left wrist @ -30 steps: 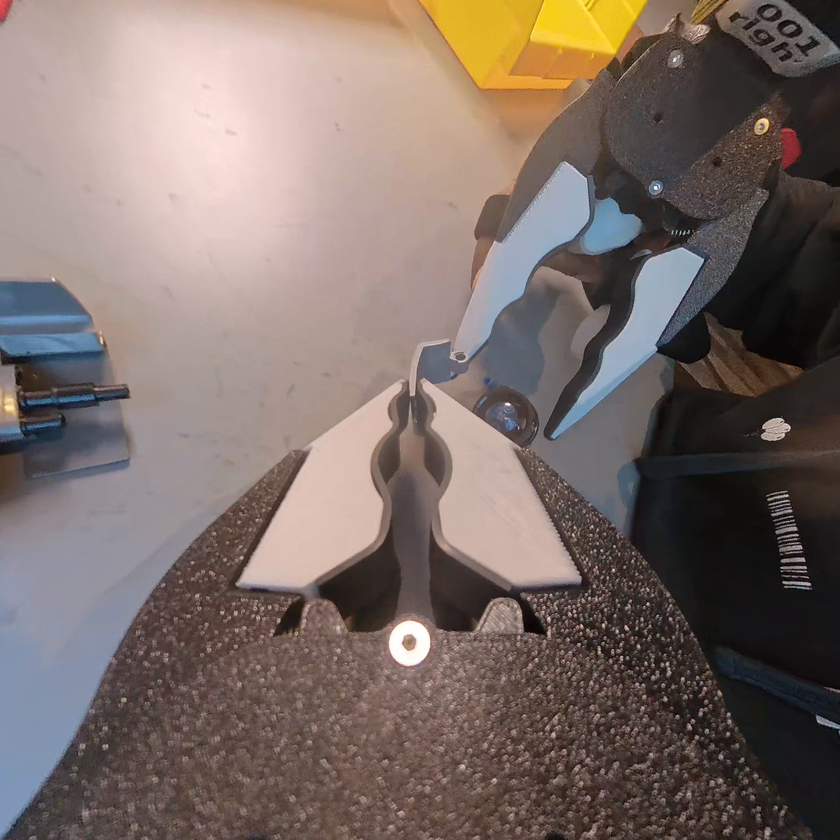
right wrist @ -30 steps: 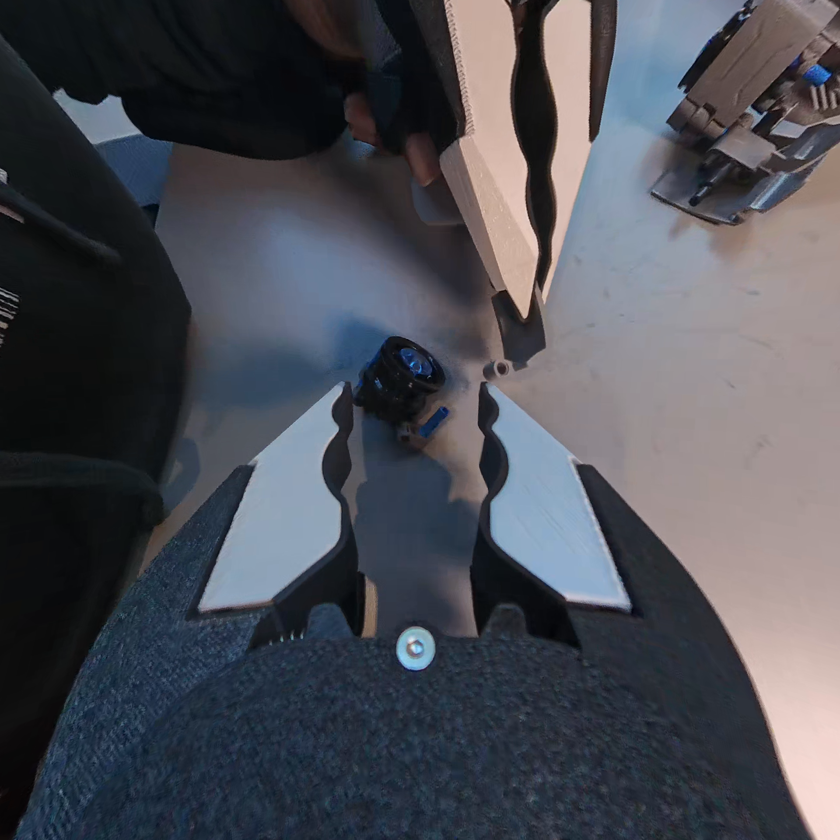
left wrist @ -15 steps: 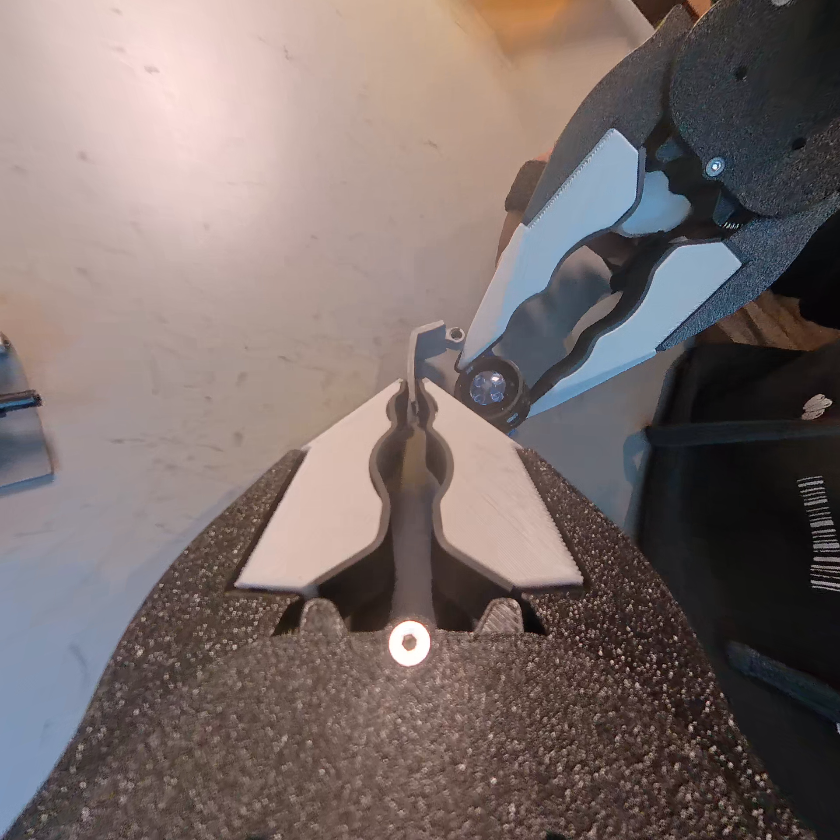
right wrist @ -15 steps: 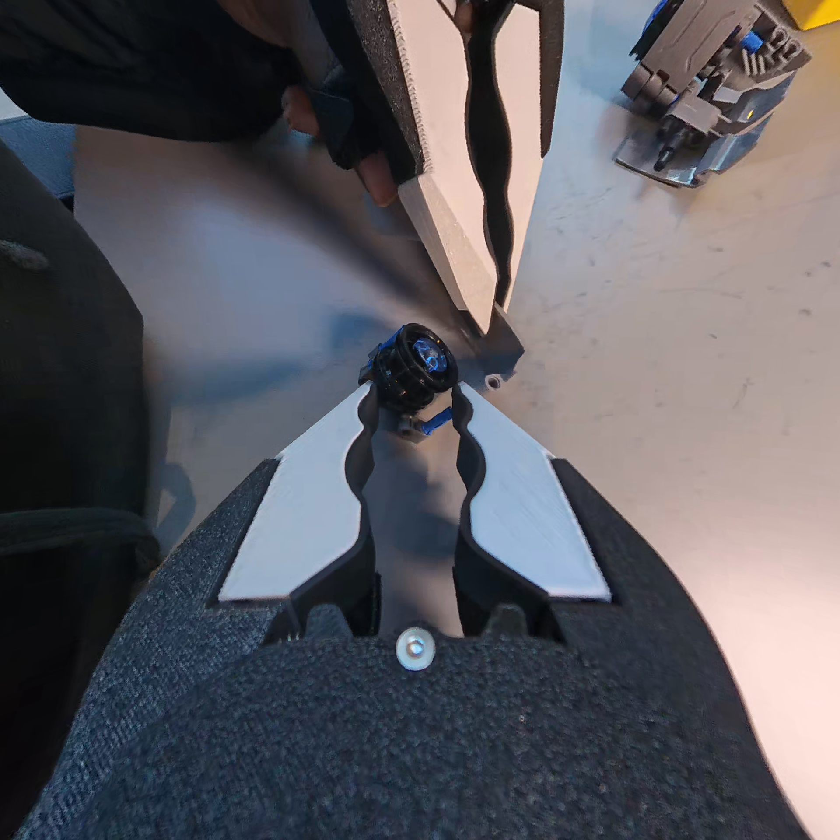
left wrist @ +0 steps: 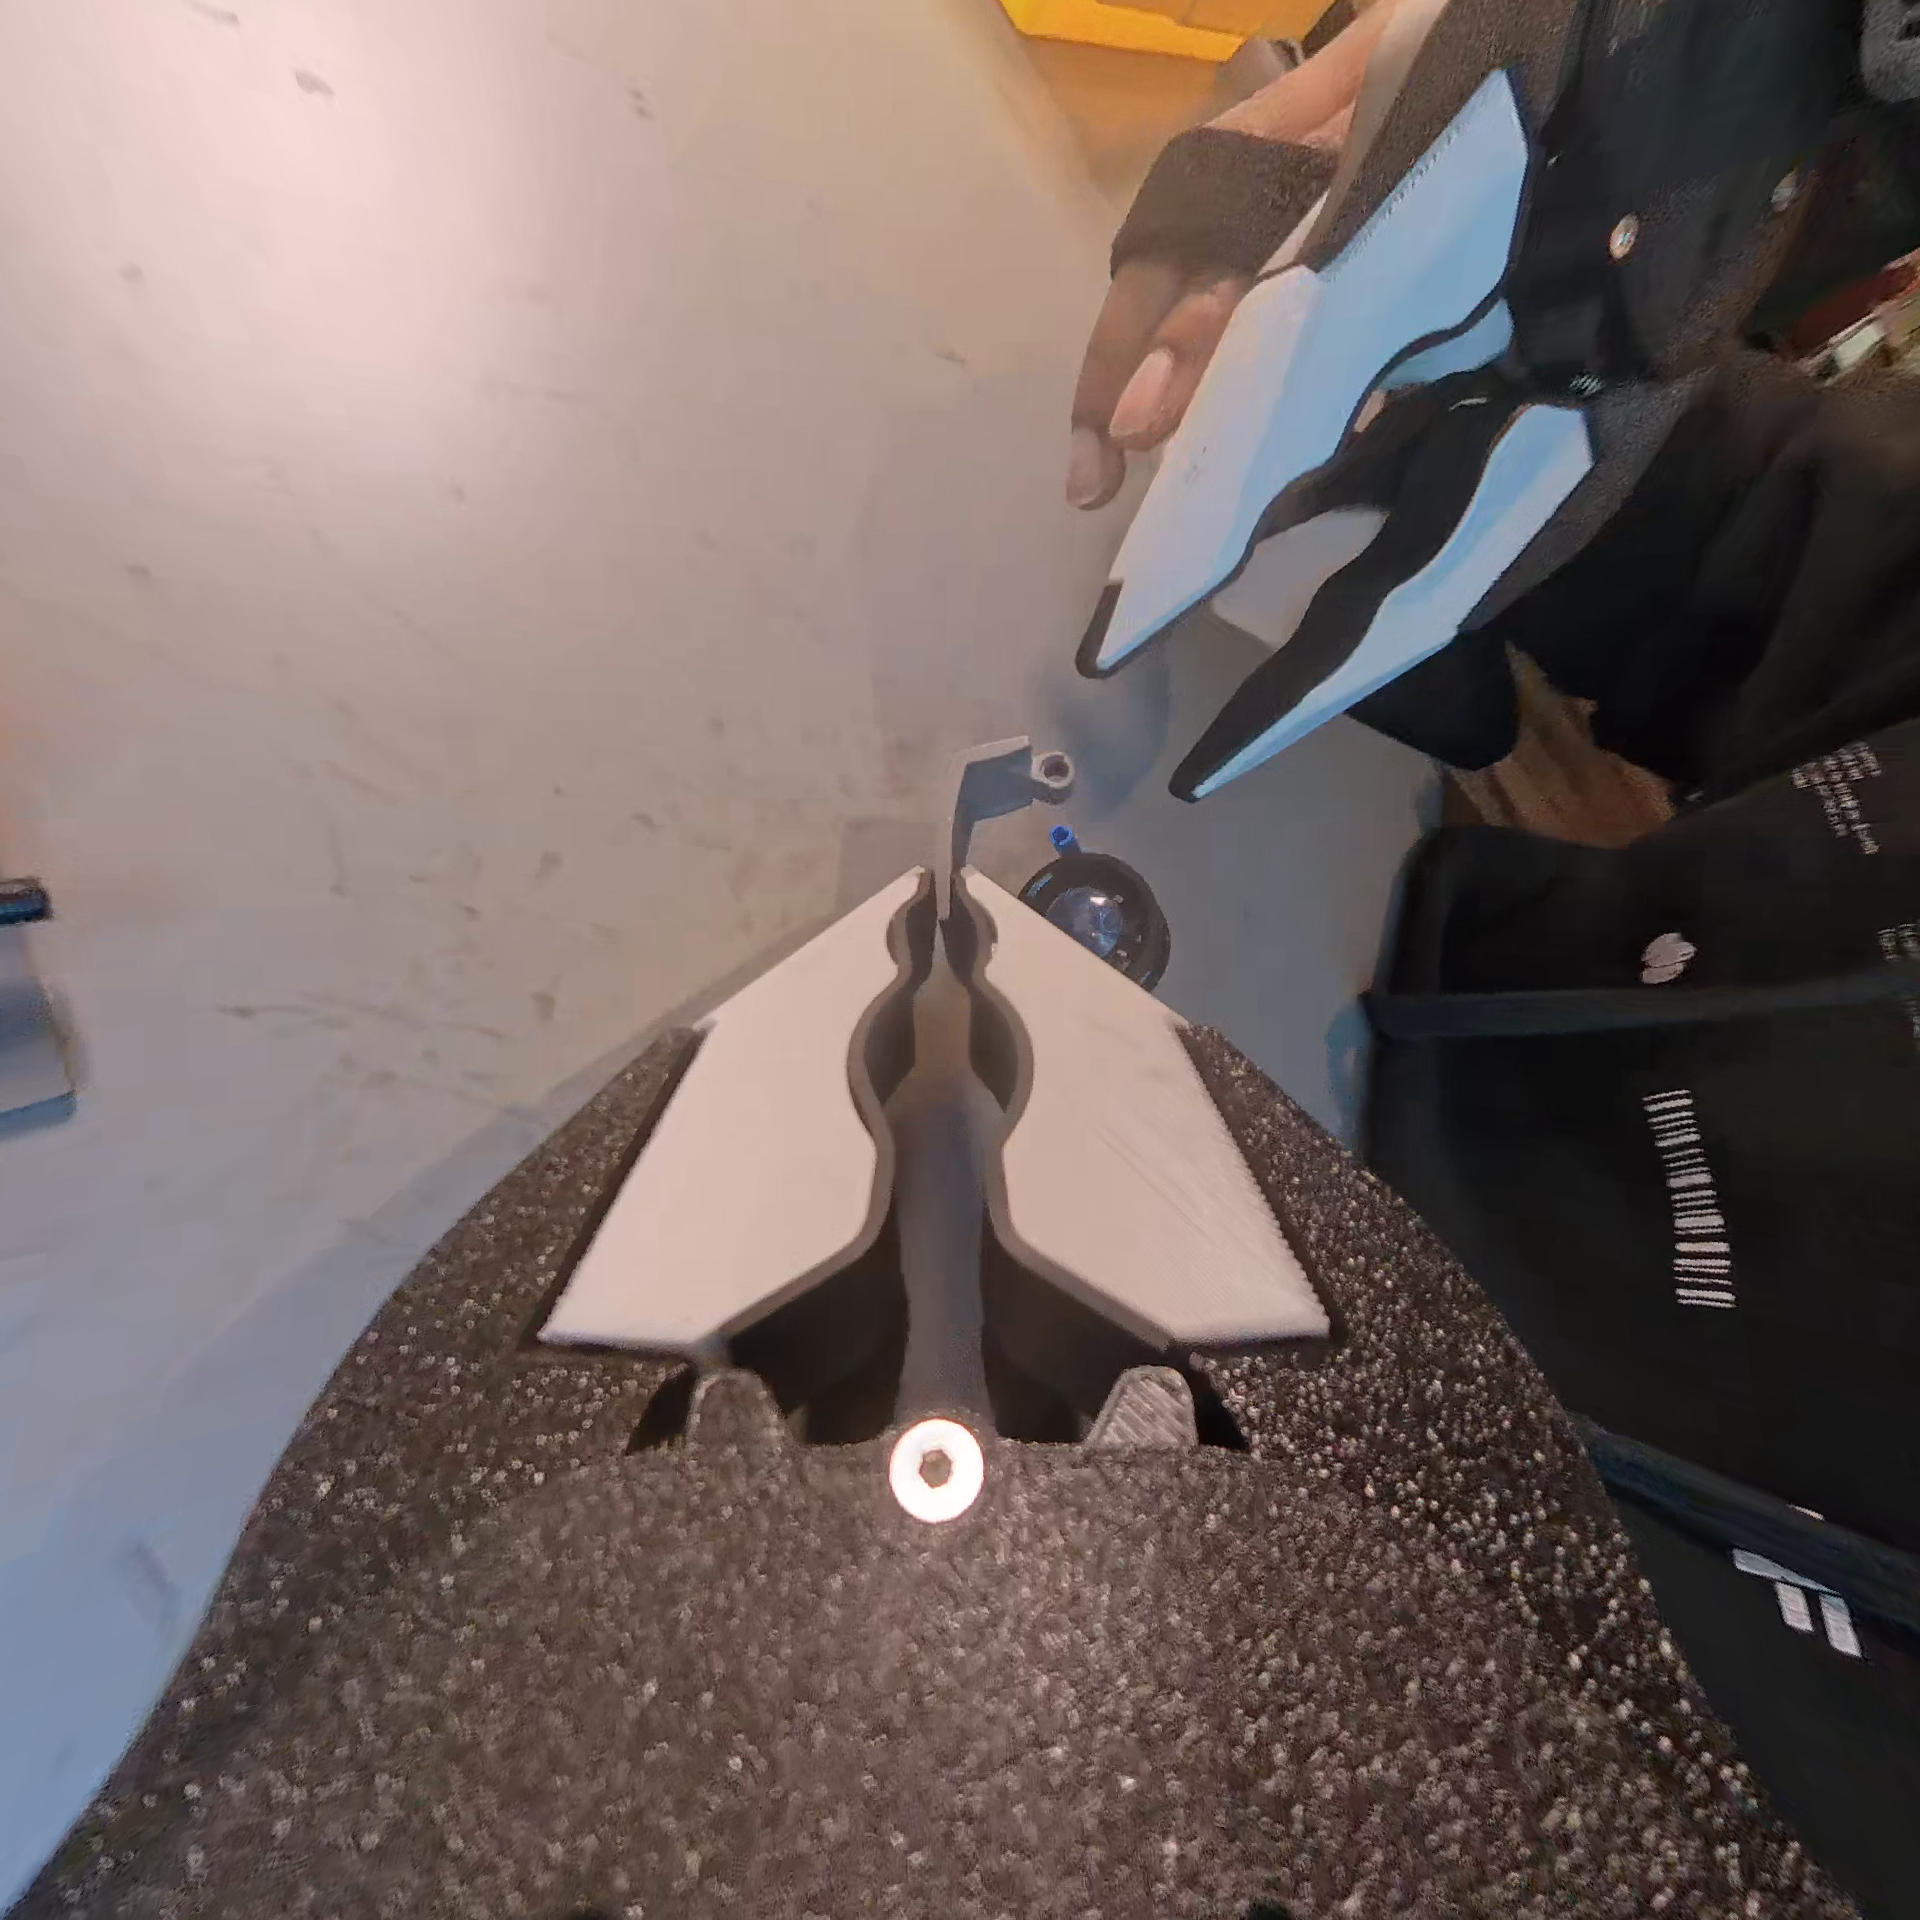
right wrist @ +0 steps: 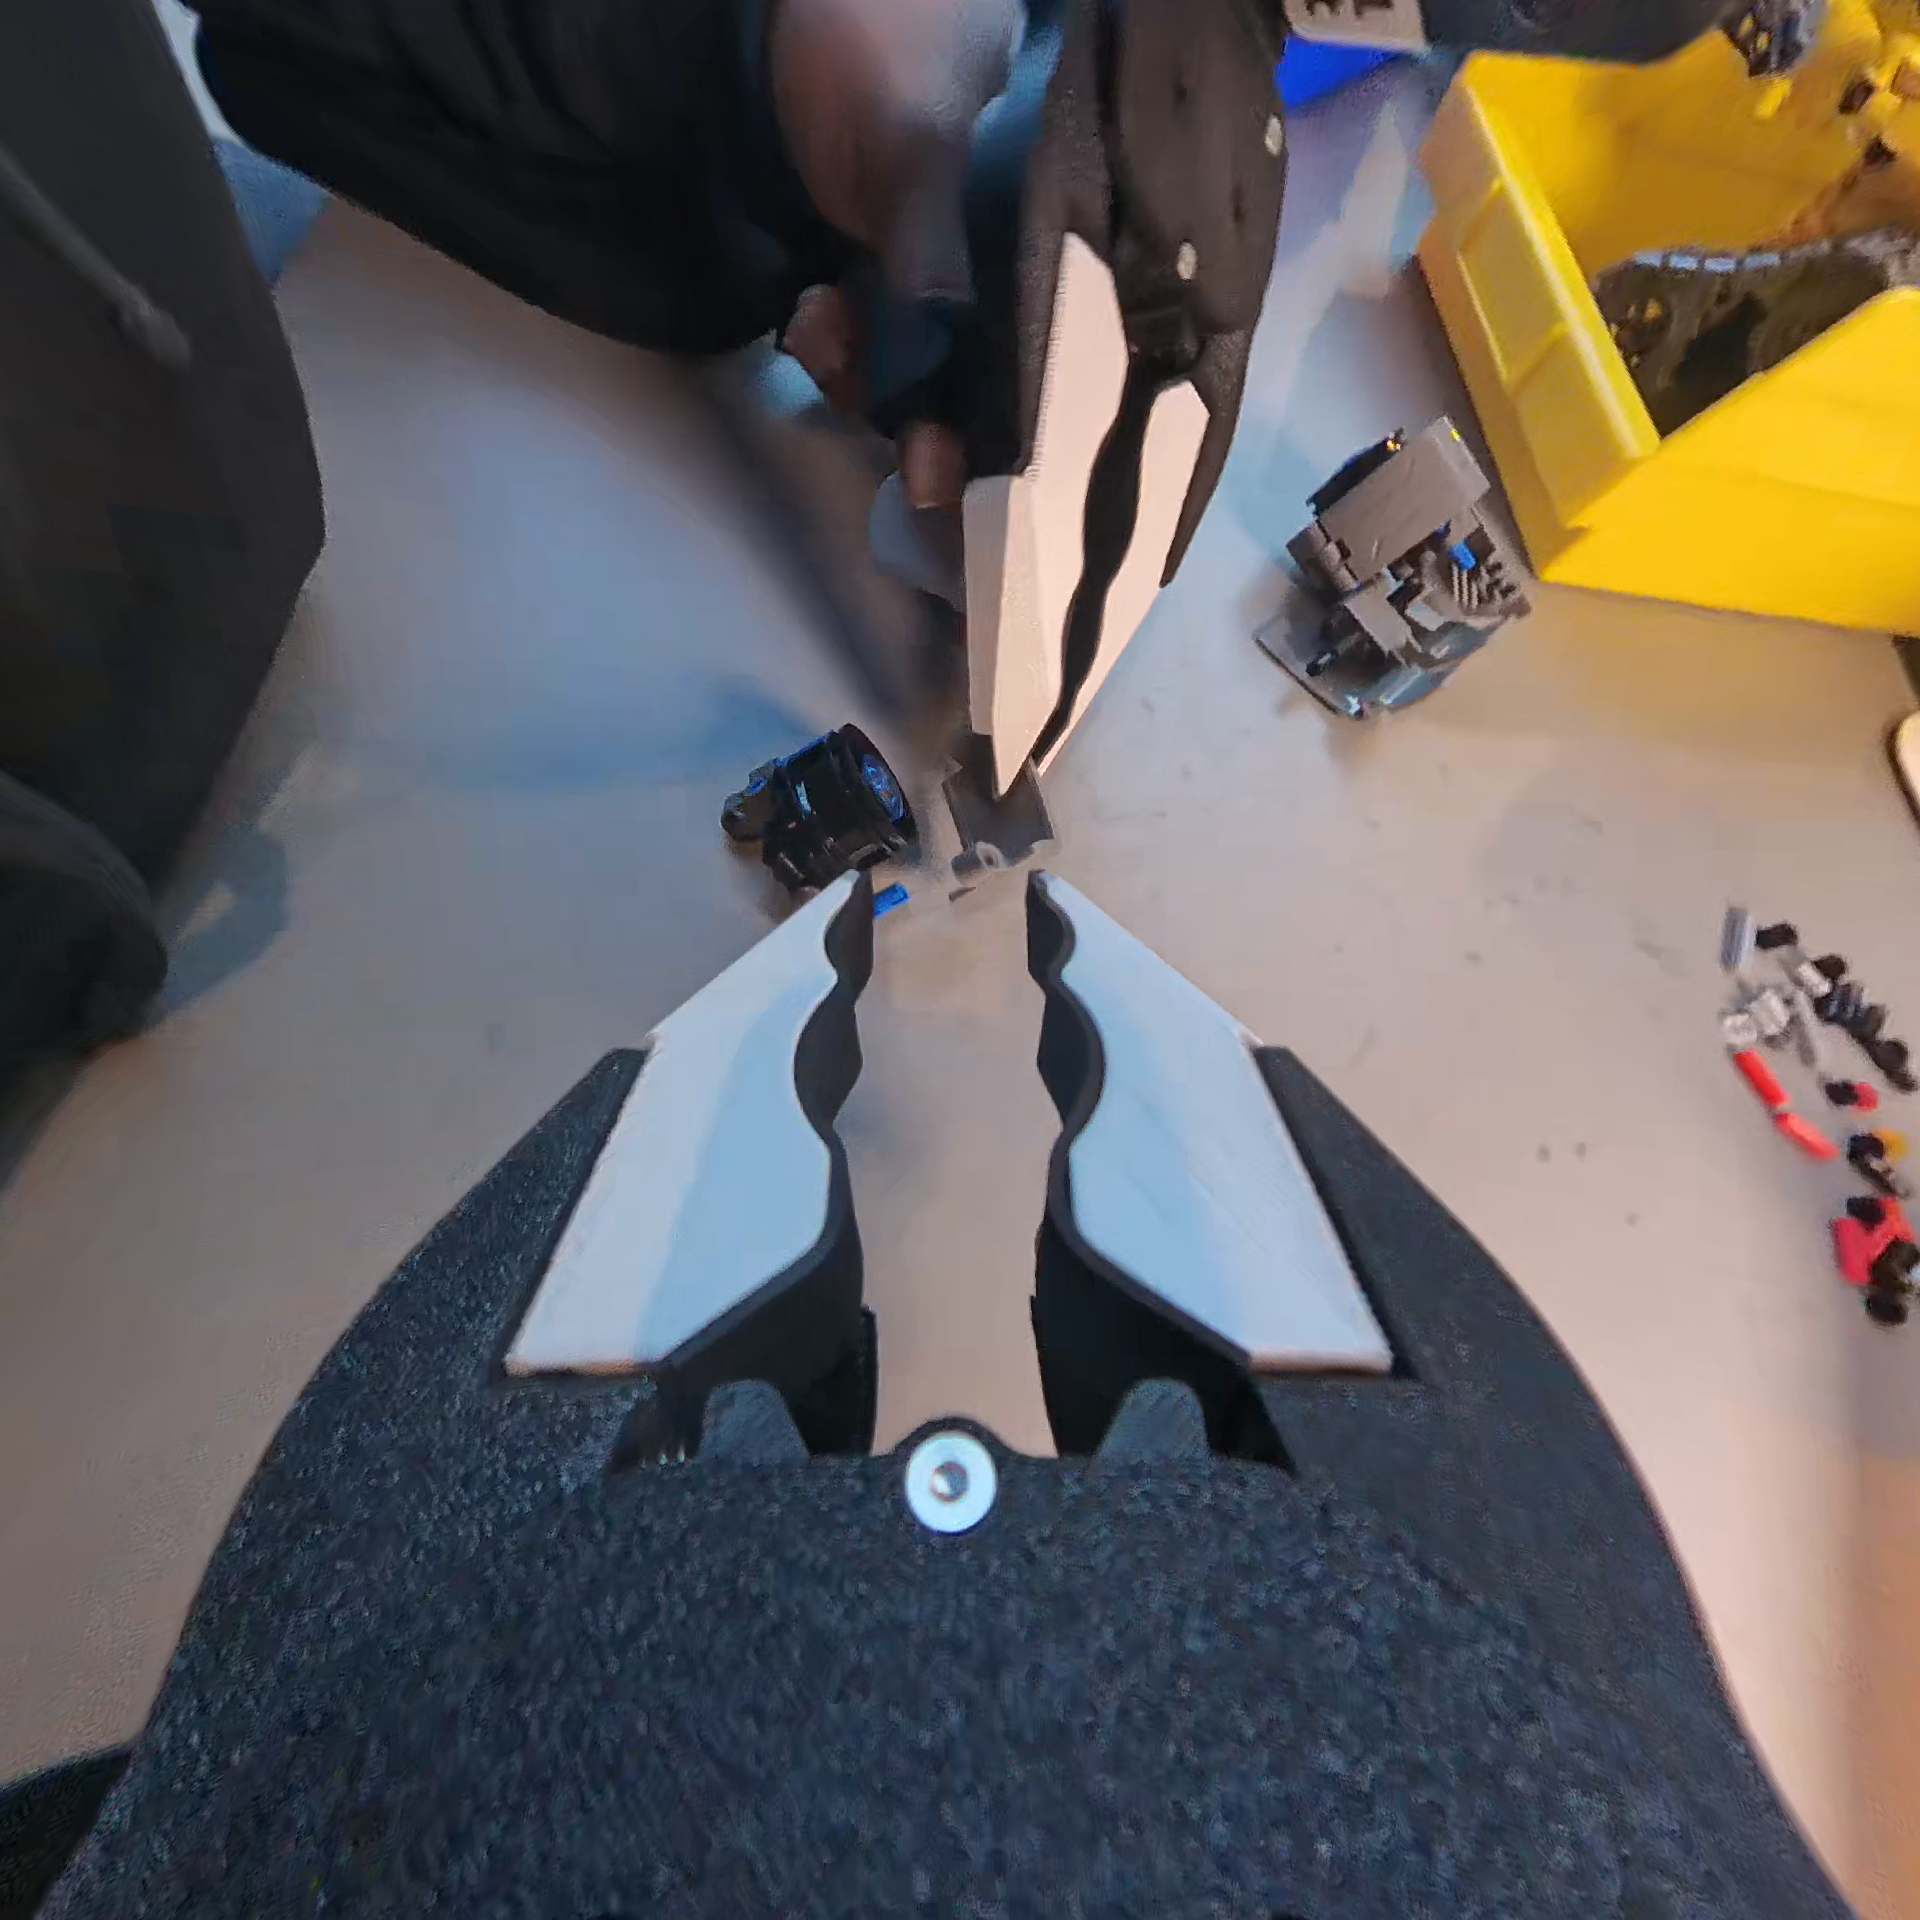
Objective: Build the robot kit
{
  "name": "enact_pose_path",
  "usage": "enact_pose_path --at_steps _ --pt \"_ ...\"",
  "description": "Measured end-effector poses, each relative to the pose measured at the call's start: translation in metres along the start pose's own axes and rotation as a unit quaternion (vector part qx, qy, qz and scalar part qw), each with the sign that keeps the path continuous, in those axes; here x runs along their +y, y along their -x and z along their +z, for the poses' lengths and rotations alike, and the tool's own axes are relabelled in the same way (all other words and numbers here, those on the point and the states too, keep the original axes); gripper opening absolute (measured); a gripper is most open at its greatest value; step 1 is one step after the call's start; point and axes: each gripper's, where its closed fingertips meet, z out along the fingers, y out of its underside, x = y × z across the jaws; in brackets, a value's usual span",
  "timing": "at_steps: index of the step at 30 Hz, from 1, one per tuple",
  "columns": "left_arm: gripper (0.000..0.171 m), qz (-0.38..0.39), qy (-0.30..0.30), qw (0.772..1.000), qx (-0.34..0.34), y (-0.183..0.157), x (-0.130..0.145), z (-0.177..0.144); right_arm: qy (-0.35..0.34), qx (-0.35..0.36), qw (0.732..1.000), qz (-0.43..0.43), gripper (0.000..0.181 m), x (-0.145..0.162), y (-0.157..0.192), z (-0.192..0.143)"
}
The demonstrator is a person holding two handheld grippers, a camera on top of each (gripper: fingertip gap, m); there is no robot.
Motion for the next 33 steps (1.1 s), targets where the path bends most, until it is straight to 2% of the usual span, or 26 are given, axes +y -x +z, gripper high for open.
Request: enact_pose_path --at_steps 5,9,12,15,17,19,20,24,28,33 --pt "0.001 -0.052 0.001 0.997 0.059 -0.005 -0.004 0.002 -0.032 -0.022 0.998 -0.056 0.023 -0.008 -0.007 0.003" --pt "0.001 -0.078 -0.007 0.993 0.089 -0.006 -0.007 0.001 -0.024 -0.029 0.991 -0.132 0.017 -0.007 -0.007 0.006" --pt "0.001 -0.089 -0.013 0.990 0.105 -0.009 -0.009 -0.001 -0.020 -0.031 0.988 -0.150 0.008 -0.005 -0.008 0.009" --pt "0.001 -0.082 -0.012 0.991 0.107 -0.009 -0.008 -0.003 -0.029 -0.042 0.992 -0.118 0.008 -0.007 -0.009 0.010" --pt "0.008 -0.043 -0.007 0.994 0.099 -0.011 -0.007 -0.007 -0.043 -0.057 0.995 -0.072 0.007 -0.008 -0.008 0.010" --pt "0.026 0.019 -0.003 0.998 0.059 -0.007 -0.006 -0.012 -0.059 -0.073 0.995 -0.028 0.007 -0.009 -0.007 0.010" --pt "0.028 0.054 -0.006 0.997 0.046 -0.008 -0.007 -0.014 -0.067 -0.079 0.995 -0.015 0.007 -0.010 -0.006 0.010" --pt "0.023 0.176 0.000 0.984 -0.017 -0.010 -0.005 -0.022 -0.065 -0.083 0.994 -0.010 0.007 -0.011 -0.006 0.016" --pt "0.023 0.184 -0.015 0.983 -0.018 -0.012 -0.005 -0.028 -0.057 -0.074 0.995 -0.028 0.007 -0.009 -0.009 0.020" --pt "0.014 0.242 0.016 0.969 -0.038 -0.014 0.012 -0.023 -0.053 -0.069 0.995 -0.055 0.007 -0.008 -0.008 0.019"
